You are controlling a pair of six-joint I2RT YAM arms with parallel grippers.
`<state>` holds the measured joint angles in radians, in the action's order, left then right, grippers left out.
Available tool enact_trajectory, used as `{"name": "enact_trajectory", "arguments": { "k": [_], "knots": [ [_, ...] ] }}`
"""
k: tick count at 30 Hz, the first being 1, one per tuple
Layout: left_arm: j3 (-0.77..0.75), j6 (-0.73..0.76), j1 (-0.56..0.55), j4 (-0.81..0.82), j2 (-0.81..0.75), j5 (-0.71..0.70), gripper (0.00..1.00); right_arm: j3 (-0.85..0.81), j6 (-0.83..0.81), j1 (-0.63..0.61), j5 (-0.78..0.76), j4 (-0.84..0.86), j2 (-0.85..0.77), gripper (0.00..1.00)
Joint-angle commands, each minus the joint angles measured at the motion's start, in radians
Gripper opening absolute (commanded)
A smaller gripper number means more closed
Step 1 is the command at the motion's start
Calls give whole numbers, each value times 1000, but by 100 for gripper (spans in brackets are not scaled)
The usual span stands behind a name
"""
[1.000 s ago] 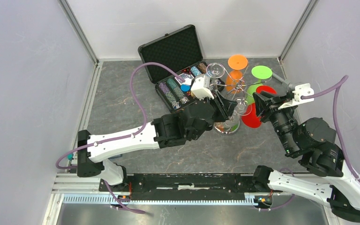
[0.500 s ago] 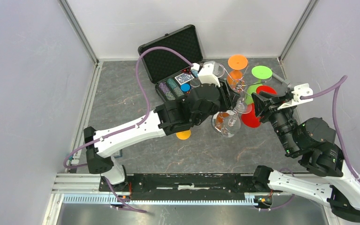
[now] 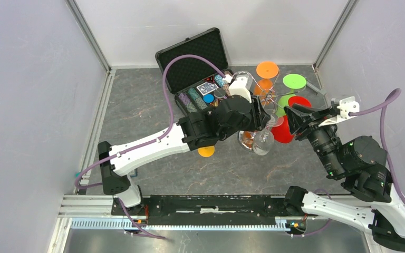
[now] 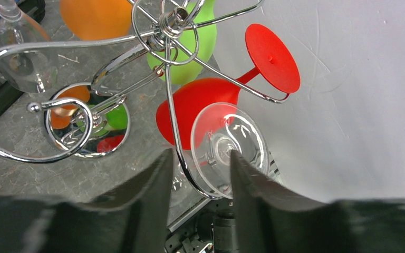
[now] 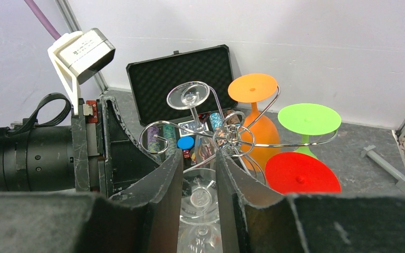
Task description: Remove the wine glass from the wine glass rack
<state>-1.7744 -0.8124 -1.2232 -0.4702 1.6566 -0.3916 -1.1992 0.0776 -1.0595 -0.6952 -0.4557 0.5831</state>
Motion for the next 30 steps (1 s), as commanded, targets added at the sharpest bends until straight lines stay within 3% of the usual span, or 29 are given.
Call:
{"name": "enact_trajectory", "arguments": {
  "k": [1,5,12,22,30],
  "knots": [
    [-45,34,-4,-9,-15,-33,55,6,7,0,22,30,3,34],
    [-45,62,-3,-18,-36,-66,55,13,8,-1,24,31,5,35],
    [-22,68,-4,-14,-109,-76,45,15,14,-1,35,30,-1,35],
    [2,6,-4,44,-101,23,40,17,17,0,40,33,3,35],
    [-8,-6,-4,44,-72,34,46,23,13,0,32,33,3,35]
  ]
}}
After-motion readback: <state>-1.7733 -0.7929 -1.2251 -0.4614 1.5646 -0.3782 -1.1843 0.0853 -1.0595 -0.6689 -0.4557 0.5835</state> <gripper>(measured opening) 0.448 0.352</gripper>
